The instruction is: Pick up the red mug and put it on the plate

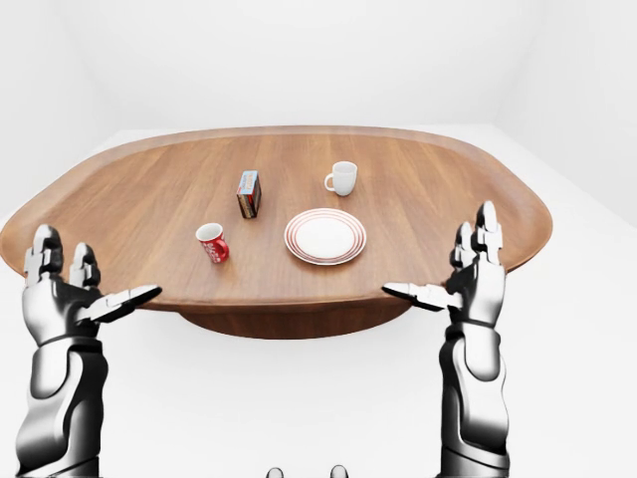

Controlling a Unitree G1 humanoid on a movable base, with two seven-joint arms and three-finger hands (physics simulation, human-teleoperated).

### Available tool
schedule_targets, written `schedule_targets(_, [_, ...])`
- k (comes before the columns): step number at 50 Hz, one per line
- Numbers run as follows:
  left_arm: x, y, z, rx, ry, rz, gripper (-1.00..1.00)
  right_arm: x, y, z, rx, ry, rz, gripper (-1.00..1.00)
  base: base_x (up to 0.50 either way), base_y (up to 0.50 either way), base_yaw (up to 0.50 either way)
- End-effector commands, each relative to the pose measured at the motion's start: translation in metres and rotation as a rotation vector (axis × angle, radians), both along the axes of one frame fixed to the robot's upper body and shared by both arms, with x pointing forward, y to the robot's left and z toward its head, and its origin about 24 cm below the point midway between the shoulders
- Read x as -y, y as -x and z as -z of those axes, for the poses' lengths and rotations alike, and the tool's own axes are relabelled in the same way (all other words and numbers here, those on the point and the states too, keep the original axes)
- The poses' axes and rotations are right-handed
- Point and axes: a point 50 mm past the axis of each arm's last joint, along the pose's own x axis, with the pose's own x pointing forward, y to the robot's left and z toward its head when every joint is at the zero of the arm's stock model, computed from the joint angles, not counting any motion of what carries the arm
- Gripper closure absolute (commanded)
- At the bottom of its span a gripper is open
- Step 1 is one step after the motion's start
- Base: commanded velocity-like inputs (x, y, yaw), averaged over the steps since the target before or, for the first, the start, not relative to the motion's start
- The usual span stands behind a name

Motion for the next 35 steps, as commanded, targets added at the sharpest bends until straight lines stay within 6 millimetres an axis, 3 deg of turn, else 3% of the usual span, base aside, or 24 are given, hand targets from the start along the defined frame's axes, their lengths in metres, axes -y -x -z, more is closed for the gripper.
schedule_targets(1, [-0.0463,0.0211,-0.0265,0.130,0.095,-0.208,-1.00,0.0436,0.0275,-0.0414,0.192,-0.031,0.154,-1.00,0.00,0.00,0.00])
schedule_targets(22, [-0.0533,0.0284,-0.0293,0.149,0.120,-0.261,-1.00,0.0436,0.0273,-0.0403,0.181,-0.017,0.146,-1.00,0.00,0.00,0.00])
schedule_targets(35, [-0.0529,0.0304,-0.0312,0.159,0.120,-0.262,-1.00,0.0431,0.0271,-0.0400,0.180,-0.013,0.133,-1.00,0.29,0.00,0.00])
